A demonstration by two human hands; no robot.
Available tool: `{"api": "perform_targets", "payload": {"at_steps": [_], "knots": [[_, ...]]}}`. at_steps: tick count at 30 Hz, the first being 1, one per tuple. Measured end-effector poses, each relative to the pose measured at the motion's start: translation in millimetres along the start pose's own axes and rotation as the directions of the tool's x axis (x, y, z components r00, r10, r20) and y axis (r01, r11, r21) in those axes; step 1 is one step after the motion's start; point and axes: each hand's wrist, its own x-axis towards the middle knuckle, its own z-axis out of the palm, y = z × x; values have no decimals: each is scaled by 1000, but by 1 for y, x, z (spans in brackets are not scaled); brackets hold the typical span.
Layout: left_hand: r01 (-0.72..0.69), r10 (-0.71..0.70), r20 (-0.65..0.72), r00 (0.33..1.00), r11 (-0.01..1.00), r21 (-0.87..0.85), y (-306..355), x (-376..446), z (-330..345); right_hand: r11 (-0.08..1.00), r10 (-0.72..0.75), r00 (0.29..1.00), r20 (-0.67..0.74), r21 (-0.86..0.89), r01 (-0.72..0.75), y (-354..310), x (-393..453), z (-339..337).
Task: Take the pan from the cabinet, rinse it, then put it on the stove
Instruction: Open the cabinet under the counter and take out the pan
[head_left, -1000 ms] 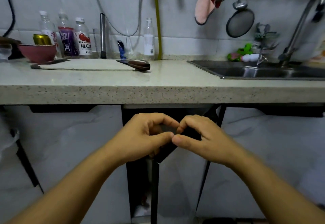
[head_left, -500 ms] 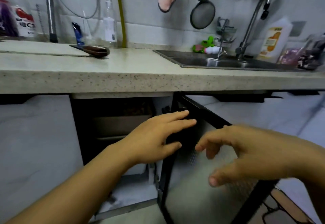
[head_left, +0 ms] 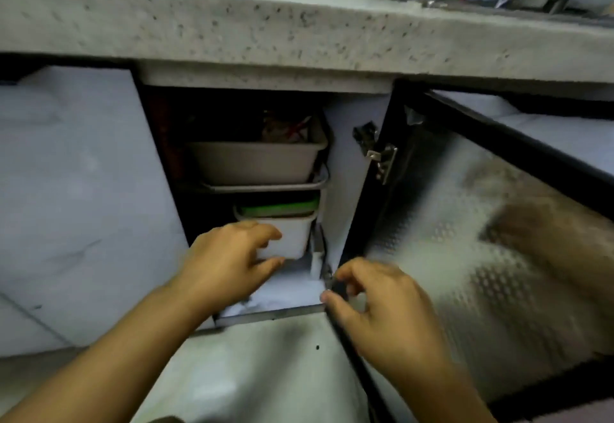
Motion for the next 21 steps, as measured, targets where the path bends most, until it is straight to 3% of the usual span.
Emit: {"api": "perform_targets", "payload": {"at_steps": [6,11,15,21], "knots": [[335,-331,95,939,941,-36,-67,-33,71,985,61,965,254,141,-100,24,11,129],[475,-465,128,876,878,-61,-101,-52,135,990,-23,935,353,141,-29,33,18,213],[451,-446,87,891,891,-51,-113,-42,159,987,-26,932,361,156,-33,40,36,258],[359,-364,50,930,929,93,-132,2,172,982,-30,953,300,185,-27,54,65,294]]}}
